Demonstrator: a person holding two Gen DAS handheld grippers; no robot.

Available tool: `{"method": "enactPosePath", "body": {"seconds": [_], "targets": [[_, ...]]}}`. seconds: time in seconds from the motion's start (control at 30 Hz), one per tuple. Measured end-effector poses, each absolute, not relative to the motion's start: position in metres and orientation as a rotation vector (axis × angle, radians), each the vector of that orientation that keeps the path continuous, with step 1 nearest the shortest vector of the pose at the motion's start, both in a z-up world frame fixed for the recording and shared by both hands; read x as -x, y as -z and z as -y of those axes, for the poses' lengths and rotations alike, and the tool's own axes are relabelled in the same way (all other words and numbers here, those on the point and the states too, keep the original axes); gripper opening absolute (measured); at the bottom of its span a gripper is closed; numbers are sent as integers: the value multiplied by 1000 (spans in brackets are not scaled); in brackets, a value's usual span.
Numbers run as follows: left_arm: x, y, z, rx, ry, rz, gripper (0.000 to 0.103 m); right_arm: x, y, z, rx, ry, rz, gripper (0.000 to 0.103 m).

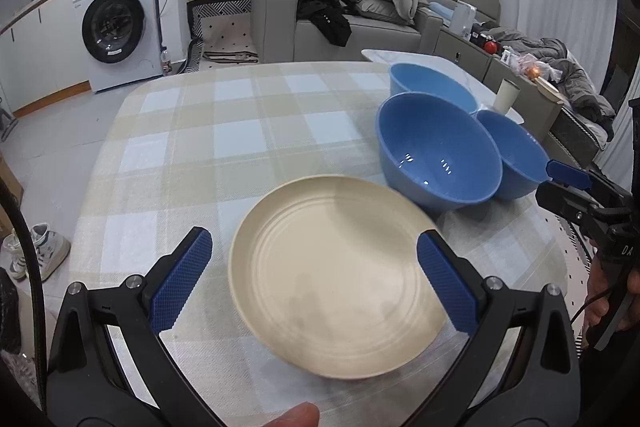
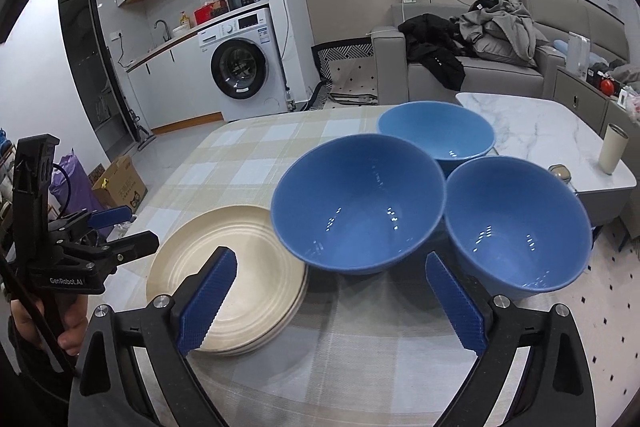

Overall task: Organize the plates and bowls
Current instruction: 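Move both grippers toward the rim of a blue bowl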

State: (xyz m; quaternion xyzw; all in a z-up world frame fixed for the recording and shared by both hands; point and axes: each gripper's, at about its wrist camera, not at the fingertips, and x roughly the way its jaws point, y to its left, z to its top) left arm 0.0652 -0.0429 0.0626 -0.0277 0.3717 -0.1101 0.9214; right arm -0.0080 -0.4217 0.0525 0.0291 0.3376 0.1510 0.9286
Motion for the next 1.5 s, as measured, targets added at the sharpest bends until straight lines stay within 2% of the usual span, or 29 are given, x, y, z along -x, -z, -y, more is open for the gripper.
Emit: {"method": "enactPosePath", "body": {"seconds": [0.7, 1.13, 1.5], "targets": [[-127, -126, 115, 58, 308, -693, 102, -2, -140, 516, -162, -212, -530, 98], [-203, -147, 139, 66, 319, -676, 102, -56, -159, 549, -199, -138, -533, 98], [-270, -134, 171, 11, 314, -727, 102, -122, -135, 560, -190, -106, -603, 98]]}}
